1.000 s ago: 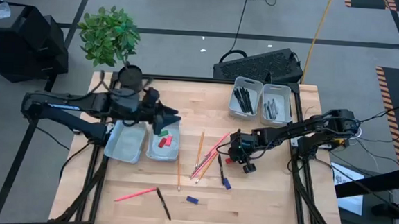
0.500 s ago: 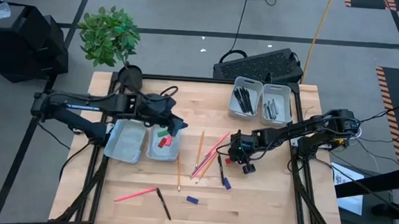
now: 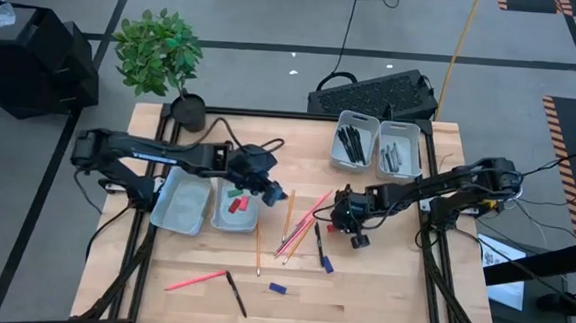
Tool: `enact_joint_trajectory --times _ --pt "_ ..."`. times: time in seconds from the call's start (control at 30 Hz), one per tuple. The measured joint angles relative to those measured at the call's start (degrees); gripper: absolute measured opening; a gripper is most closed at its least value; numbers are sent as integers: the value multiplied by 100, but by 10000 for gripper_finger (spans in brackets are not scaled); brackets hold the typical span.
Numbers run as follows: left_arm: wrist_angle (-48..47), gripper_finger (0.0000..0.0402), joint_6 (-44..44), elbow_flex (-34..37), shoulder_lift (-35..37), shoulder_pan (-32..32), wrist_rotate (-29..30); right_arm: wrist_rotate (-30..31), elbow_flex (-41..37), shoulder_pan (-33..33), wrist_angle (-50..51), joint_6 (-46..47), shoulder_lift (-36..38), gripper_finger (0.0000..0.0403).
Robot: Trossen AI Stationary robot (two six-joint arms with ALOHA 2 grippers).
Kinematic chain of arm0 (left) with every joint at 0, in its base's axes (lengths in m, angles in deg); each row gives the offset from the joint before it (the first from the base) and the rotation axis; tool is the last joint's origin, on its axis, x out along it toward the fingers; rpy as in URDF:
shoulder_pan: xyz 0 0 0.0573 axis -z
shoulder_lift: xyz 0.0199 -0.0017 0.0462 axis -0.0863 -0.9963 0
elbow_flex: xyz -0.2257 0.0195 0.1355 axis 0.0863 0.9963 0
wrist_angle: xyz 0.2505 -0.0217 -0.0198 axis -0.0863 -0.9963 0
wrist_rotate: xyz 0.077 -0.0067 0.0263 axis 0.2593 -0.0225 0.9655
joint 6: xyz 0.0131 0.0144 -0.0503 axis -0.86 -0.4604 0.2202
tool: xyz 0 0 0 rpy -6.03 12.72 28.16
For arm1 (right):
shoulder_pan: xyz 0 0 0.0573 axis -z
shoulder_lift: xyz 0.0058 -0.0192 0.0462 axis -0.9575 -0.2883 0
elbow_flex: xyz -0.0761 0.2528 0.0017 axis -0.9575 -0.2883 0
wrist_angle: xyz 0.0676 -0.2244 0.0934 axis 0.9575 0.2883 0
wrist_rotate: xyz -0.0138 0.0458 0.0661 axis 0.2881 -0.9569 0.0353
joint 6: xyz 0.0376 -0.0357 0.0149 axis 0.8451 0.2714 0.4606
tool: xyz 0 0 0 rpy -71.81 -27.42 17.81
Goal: Sort crayons/erasers/pens/pencils in bins
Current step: Put the red eraser into the bottom right gray bin
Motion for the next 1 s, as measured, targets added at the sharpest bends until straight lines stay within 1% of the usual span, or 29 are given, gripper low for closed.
enact_joint_trajectory --times 0.1,0.17,0.27,0.33,0.43,0.5,0.6,0.7,0.77,0.83,1.0 --pt "359 256 75 4 -232 -2 -338 159 244 -1 306 -76 287 58" --pt "673 282 184 -1 -366 -1 -381 305 418 -6 612 -115 492 58" --pt "977 314 438 2 -553 -19 -374 502 700 -6 602 -127 783 58" --pt "1241 325 732 0 -681 -80 -383 702 895 -3 560 -115 928 58" --pt "1739 328 1012 2 -863 -155 -400 908 1078 -2 413 35 1068 58" --pt "1978 320 1076 4 -906 -197 -518 911 1197 18 168 181 1127 58" --pt "2447 294 1111 -12 -943 -216 -569 949 1254 69 -24 468 1174 58" --pt "2543 258 1128 4 -924 -244 -565 1356 1257 84 -242 705 1192 58" --pt "2608 235 1162 4 -919 -245 -558 1628 1263 84 -543 712 1219 58" --pt "2667 215 1172 4 -919 -245 -526 1780 1269 84 -627 702 1216 58" --pt "2690 177 1191 4 -919 -245 -249 1781 1262 84 -853 628 1216 58"
